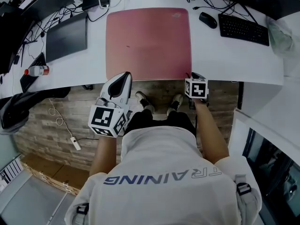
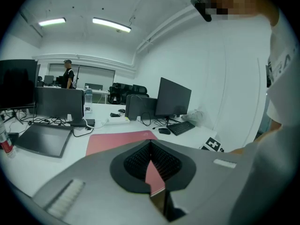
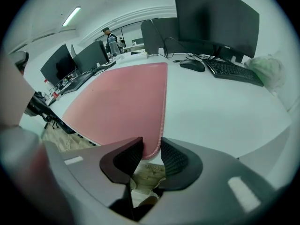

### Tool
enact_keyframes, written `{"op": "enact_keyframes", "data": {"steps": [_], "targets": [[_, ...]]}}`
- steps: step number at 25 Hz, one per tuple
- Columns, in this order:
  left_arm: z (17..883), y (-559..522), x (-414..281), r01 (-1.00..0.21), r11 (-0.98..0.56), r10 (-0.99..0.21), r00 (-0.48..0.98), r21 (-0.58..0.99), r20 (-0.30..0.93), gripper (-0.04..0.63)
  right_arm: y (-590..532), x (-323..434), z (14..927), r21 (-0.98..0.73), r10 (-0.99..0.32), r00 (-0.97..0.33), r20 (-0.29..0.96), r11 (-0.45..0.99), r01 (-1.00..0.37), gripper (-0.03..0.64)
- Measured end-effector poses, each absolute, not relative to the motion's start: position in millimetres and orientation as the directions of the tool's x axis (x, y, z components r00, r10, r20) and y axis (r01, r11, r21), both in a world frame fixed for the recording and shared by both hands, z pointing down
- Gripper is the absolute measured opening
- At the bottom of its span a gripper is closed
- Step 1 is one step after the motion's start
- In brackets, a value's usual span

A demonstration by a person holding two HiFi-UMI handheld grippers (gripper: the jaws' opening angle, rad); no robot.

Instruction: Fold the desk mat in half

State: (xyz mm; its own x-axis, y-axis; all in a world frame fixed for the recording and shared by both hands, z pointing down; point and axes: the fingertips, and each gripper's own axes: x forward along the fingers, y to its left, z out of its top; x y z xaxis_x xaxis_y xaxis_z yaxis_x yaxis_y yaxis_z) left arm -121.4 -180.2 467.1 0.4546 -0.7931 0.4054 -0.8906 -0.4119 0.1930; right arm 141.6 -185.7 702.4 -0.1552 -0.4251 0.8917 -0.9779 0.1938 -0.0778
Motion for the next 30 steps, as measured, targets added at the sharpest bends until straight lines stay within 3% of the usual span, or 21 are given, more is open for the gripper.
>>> {"op": "enact_keyframes", "data": {"steps": [7,15,19,30], "targets": [[473.1,-178.0,-128.2,-0.886,-0.415,-0.783,0.464,0.209,0.413,0.002,-185.3,146.7,703.9,-0.102,-0.442,-0.15,0.884,0.13,-0.986,0.128],[474.0,-176.7,-131.0,-0.883,-0.417,-0.78,0.469,0.215,0.415,0.002,-184.5,142.4,704.0,-0.114,-0.475,-0.154,0.866,0.113,-0.987,0.051],[474.9,-174.6,-132.8,-0.886,-0.414,-0.781,0.464,0.211,0.418,0.002,-184.0,141.1,702.0,-0.126,-0.496,-0.166,0.852,0.113,-0.986,0.043],[468.5,-171.3,-134.7,-0.889,-0.408,-0.795,0.458,0.208,0.399,0.002,-202.8,106.8,622.8,-0.061,-0.663,-0.242,0.708,0.285,-0.957,0.04]]}}
